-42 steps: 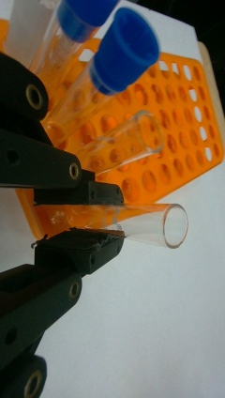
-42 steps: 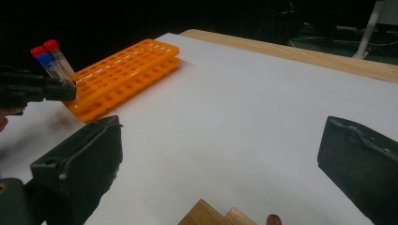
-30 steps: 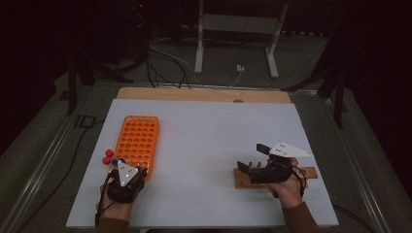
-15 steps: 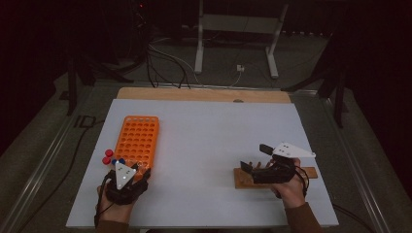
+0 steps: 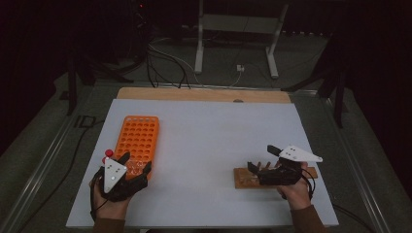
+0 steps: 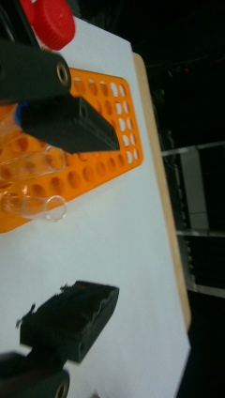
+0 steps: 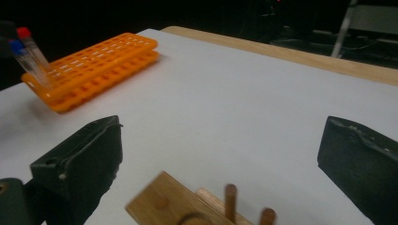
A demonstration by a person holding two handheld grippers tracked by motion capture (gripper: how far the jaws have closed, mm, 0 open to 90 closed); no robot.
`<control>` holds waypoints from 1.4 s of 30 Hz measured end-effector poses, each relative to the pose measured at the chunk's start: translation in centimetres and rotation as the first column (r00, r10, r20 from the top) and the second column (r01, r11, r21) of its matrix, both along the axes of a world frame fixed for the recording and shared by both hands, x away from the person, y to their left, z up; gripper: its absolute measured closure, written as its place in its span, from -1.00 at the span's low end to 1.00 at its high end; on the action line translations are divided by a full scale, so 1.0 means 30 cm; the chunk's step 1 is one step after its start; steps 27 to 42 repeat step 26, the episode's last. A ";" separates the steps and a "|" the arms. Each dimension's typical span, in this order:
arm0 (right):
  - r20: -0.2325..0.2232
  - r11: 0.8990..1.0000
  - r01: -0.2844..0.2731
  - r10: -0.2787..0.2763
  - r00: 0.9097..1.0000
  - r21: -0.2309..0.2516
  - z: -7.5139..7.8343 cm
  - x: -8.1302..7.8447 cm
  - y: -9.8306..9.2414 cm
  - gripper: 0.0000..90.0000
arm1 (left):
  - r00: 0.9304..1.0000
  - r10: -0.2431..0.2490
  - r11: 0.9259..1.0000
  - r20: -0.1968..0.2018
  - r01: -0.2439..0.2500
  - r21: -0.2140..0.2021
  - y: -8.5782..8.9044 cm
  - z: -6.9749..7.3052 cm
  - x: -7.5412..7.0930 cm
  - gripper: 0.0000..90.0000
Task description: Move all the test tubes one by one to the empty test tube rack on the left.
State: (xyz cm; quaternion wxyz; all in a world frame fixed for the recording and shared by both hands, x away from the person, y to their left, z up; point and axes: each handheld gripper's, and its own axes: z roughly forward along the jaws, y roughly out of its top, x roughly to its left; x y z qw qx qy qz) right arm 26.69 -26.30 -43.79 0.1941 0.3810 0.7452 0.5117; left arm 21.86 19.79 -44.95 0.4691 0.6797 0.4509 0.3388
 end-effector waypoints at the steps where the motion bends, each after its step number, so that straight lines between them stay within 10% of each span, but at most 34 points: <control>1: 0.006 1.000 0.007 -0.007 1.000 -0.001 -0.004 -0.003 -0.007 -0.99 | 1.000 0.002 1.000 0.001 -0.002 -0.007 0.006 0.000 0.000 -0.51; 13: 0.070 0.995 0.083 -0.086 0.994 0.054 -0.030 -0.045 -0.114 -0.99 | 1.000 0.012 0.996 -0.001 -0.012 -0.084 0.069 0.009 -0.005 -0.95; 42: 0.090 0.989 0.139 -0.144 0.985 0.058 -0.045 -0.060 -0.160 -1.00 | 1.000 -0.019 0.995 0.000 0.018 -0.093 0.070 0.006 -0.004 -0.99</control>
